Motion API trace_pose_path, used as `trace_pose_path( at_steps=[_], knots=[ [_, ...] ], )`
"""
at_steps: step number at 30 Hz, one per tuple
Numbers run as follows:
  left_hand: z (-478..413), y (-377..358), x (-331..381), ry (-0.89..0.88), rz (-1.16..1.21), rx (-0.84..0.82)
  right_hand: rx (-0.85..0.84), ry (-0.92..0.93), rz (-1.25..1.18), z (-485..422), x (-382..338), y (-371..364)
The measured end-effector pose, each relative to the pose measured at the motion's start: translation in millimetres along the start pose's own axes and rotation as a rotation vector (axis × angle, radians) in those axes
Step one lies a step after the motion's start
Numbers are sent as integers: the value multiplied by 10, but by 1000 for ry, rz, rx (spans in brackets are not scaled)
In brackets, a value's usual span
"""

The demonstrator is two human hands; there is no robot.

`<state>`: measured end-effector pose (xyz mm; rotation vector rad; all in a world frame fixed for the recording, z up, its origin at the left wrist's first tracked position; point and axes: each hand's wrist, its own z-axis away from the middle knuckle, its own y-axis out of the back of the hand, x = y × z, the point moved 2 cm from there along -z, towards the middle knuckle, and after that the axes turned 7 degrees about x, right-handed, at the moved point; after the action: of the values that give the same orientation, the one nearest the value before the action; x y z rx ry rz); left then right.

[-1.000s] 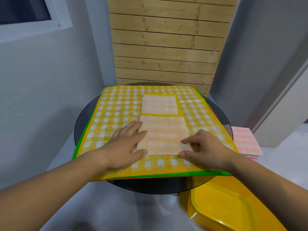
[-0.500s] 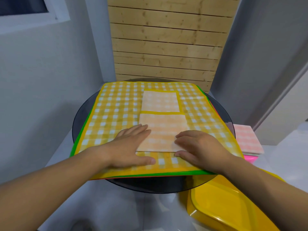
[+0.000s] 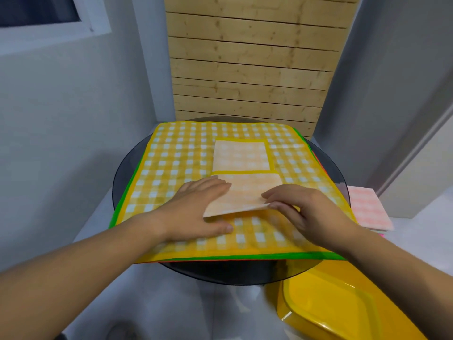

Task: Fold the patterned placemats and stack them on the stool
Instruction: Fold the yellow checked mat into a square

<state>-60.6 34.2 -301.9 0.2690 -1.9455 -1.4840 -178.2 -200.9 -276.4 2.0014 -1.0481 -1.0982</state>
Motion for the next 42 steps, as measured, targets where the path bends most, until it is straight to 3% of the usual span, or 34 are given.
trace_pose_path(
  at_steps=[7, 13, 16, 21, 25, 30, 35, 42],
  knots=[
    [-17, 23, -19, 52, 179, 43, -7, -258, -290, -26, -170, 288],
    [-101, 54, 49, 209, 422, 103, 232, -333, -531, -109, -231, 397],
    [-185, 57, 34, 281, 513, 141, 250, -442, -620, -119, -121, 344],
    [-311, 42, 8, 414, 552, 179, 118, -535, -491, -102, 158, 43],
    [-396, 39, -53, 481, 557, 234, 88, -672, -292, -154, 369, -149],
    [-458, 22, -78, 495, 572, 258, 92, -707, -126, -242, 412, -250],
    [-465, -52, -61, 474, 438, 247, 11, -668, 28, -256, 406, -321],
    [-455, -192, 147, 472, 6, 52, -64, -711, 355, -302, 272, -403]
  ],
)
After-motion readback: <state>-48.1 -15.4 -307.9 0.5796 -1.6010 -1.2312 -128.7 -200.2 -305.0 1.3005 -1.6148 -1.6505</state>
